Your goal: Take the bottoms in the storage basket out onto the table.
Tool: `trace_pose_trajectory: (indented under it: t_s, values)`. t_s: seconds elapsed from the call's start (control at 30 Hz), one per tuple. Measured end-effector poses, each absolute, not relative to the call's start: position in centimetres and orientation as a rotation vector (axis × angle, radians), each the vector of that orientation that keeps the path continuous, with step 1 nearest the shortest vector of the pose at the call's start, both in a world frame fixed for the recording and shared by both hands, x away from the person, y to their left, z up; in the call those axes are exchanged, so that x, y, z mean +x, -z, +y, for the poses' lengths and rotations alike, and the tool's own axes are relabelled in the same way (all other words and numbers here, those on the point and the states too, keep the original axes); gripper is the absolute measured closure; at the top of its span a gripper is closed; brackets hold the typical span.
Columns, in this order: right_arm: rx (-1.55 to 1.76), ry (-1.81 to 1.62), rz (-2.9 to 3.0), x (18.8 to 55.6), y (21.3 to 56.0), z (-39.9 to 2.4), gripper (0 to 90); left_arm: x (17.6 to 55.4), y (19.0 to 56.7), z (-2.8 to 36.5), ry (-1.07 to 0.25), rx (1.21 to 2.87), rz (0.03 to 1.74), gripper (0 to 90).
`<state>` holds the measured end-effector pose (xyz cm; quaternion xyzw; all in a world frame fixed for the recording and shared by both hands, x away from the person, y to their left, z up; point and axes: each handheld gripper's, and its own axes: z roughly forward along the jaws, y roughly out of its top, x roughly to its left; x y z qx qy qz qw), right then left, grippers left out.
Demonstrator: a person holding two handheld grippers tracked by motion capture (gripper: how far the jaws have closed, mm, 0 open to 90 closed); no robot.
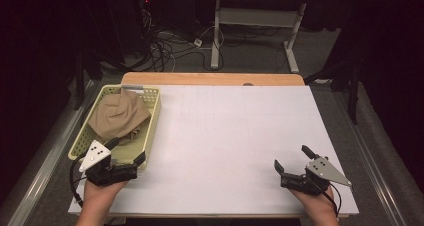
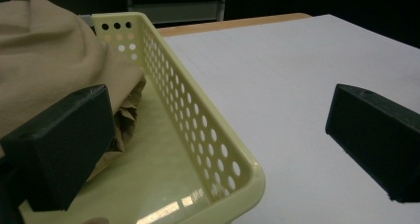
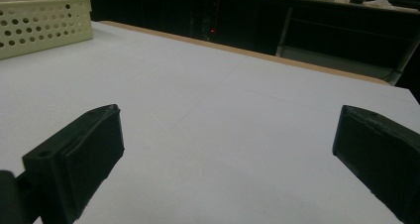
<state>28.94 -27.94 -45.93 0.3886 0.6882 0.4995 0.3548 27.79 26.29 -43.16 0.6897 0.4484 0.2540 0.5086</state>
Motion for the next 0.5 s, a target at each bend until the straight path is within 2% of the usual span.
trace_pose_trajectory:
  t_s: [0.33,0.5]
  values:
    - [1.007,-1.289,1.761,28.7,45.8,-28.5,0.2,27.8,42.9,28.2,-0.661,1.667,1.116,0.0]
    - [1.009,-1.291,1.753,28.6,45.7,-28.7,0.2,27.7,42.8,30.5,-0.659,1.650,1.159,0.0]
